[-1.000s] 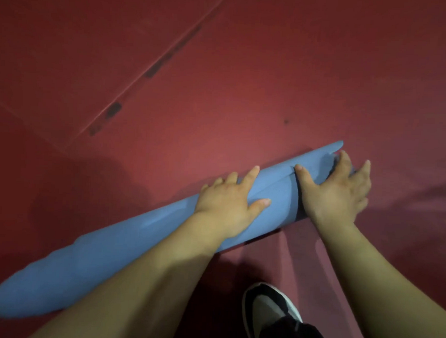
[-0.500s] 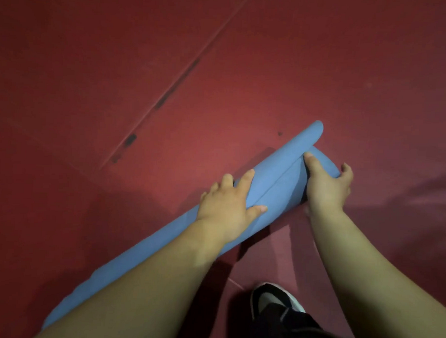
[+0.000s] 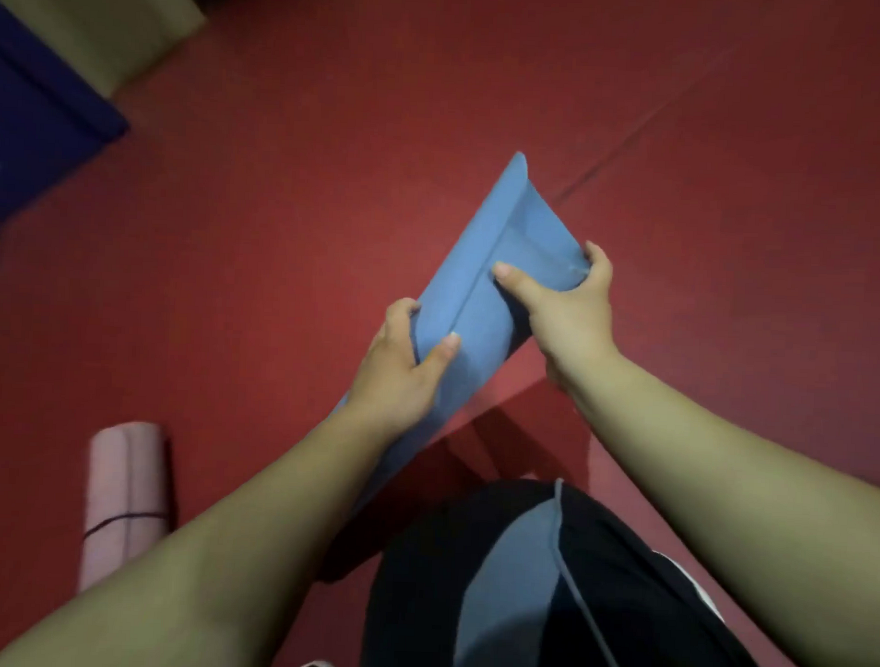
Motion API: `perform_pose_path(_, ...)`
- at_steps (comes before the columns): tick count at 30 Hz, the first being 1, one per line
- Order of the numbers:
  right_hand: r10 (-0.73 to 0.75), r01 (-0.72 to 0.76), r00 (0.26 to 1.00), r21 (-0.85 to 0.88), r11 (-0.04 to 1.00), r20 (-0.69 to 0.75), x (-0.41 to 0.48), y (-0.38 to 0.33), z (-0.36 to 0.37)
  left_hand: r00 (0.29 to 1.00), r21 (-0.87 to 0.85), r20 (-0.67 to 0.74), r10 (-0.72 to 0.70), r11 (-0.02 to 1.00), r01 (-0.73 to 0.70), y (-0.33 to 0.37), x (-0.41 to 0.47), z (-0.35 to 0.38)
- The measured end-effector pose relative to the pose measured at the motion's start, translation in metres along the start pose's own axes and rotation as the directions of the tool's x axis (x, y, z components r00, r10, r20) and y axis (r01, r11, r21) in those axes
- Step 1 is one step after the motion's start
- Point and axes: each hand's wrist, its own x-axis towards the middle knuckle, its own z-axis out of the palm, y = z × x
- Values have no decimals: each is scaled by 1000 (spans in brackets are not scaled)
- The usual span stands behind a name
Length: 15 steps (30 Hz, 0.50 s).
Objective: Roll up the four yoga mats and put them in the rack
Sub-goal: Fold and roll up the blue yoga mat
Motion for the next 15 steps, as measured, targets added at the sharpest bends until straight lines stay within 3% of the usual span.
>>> perform_pose_path(5, -176, 184, 936, 2, 983, 304, -46, -73, 76, 969, -132, -234, -85, 990, 55, -5, -35, -107)
perform_pose_path(10, -341, 367, 778, 58, 928, 528, -118, -124, 142, 878, -118, -461, -129, 989, 84, -26, -93, -206)
perform_pose_path(15, -411, 464, 611, 115, 878, 677, -191, -153, 196, 801, -242, -558, -216, 966, 92, -53, -154, -278)
